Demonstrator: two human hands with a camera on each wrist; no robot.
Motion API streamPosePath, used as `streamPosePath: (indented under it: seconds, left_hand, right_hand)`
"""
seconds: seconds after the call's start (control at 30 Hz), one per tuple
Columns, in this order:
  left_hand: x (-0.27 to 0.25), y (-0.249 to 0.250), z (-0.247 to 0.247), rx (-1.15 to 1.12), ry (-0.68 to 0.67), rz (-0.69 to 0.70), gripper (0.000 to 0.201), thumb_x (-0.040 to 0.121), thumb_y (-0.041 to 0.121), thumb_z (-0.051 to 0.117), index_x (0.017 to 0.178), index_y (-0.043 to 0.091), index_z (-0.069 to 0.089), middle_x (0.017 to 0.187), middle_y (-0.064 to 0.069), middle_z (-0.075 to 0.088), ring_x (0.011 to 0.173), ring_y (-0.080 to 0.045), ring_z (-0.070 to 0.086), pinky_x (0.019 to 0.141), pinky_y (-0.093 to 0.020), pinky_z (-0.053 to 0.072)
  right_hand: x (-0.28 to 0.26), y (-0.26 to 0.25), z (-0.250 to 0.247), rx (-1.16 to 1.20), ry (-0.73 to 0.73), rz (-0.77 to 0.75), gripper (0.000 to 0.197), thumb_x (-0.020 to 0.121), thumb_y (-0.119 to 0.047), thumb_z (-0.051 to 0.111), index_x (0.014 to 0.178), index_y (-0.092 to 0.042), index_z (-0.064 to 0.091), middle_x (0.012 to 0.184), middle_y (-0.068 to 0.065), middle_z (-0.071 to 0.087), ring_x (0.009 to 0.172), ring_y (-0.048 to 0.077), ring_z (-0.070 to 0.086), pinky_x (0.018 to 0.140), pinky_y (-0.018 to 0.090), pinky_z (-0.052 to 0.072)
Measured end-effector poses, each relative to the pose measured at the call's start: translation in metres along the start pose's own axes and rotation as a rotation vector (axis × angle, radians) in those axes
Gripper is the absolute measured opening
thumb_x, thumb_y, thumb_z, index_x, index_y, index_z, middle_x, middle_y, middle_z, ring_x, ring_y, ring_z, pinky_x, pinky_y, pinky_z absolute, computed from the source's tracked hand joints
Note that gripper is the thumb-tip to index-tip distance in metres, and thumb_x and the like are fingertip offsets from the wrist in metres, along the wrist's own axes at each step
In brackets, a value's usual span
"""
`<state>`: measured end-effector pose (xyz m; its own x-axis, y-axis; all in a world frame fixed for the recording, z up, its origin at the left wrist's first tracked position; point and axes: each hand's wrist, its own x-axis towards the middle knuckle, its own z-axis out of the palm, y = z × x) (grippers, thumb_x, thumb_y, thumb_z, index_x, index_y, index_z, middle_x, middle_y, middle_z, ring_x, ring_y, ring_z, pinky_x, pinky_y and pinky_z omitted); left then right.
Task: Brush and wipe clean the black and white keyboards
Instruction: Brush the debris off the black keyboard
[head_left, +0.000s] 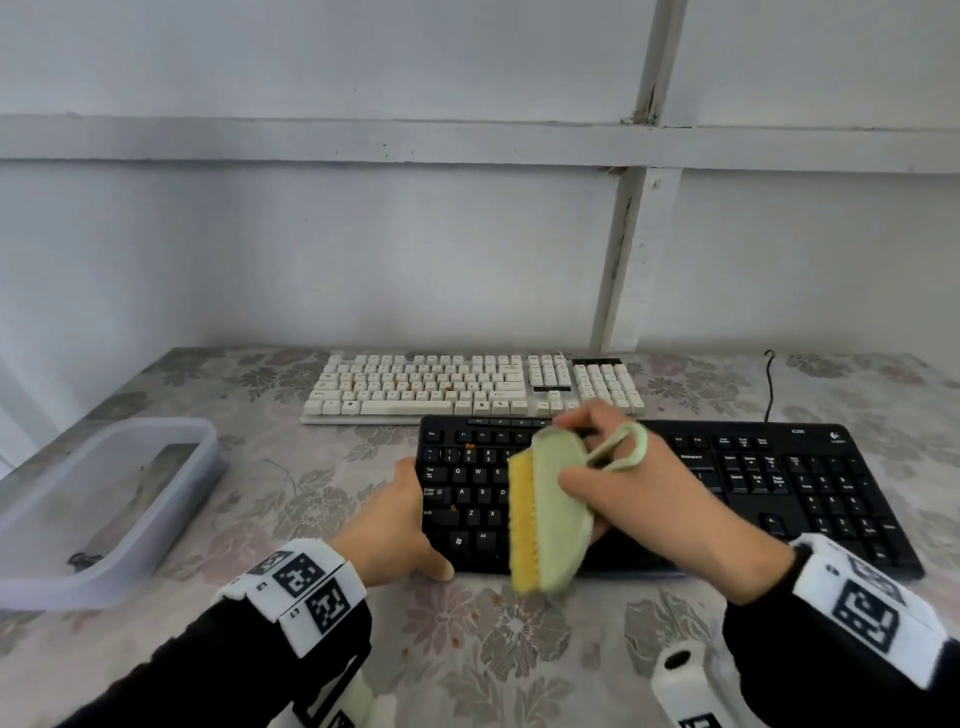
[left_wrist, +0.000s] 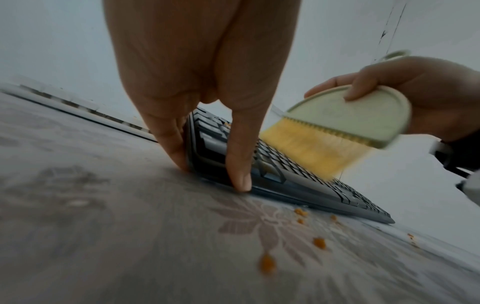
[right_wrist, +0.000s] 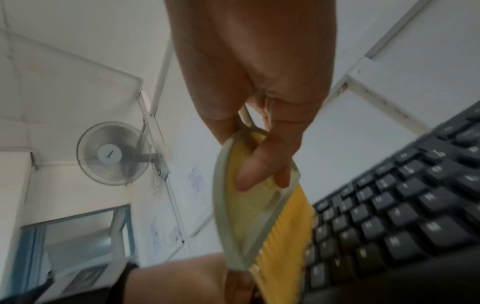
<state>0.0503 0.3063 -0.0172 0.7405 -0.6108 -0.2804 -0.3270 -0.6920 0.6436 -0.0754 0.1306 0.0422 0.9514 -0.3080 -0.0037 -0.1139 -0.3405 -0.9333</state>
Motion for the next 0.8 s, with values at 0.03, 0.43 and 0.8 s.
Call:
streamPosePath:
  seconds: [0.03,0.43,0.8]
  left_hand:
    - [0.000,0.000,0.000,-0.003,-0.003,-0.001,0.089,0.065,0.009,0.081,0.131,0.019,0.022,0.104,0.007,0.053,0.087,-0.007,0.052,0.058,-0.012,0.039]
    - [0.003,-0.002,0.002,0.001,0.016,0.022,0.093,0.063,0.009,0.082,0.133,0.016,0.021,0.104,0.005,0.054,0.093,-0.013,0.053,0.060,-0.012,0.038]
    - [0.004,-0.004,0.003,0.011,0.022,0.028,0.096,0.062,0.013,0.083,0.134,0.017,0.021,0.116,0.004,0.053,0.099,-0.014,0.053,0.069,-0.017,0.041]
  right_hand:
    - [0.005,-0.004,-0.003,0.006,0.050,-0.024,0.032,0.083,0.001,0.055,0.108,-0.019,0.050,0.096,0.009,0.064,0.066,0.014,0.068,0.051,0.027,0.055]
    - [-0.008,0.001,0.014,-0.102,-0.110,0.023,0.031,0.083,-0.006,0.055,0.109,-0.022,0.047,0.096,0.012,0.063,0.071,0.021,0.068,0.054,0.034,0.058]
    - [0.032,-0.016,0.017,-0.096,0.070,-0.092,0.032,0.085,-0.003,0.053,0.111,-0.018,0.044,0.097,0.014,0.064,0.079,0.029,0.069,0.058,0.039,0.060]
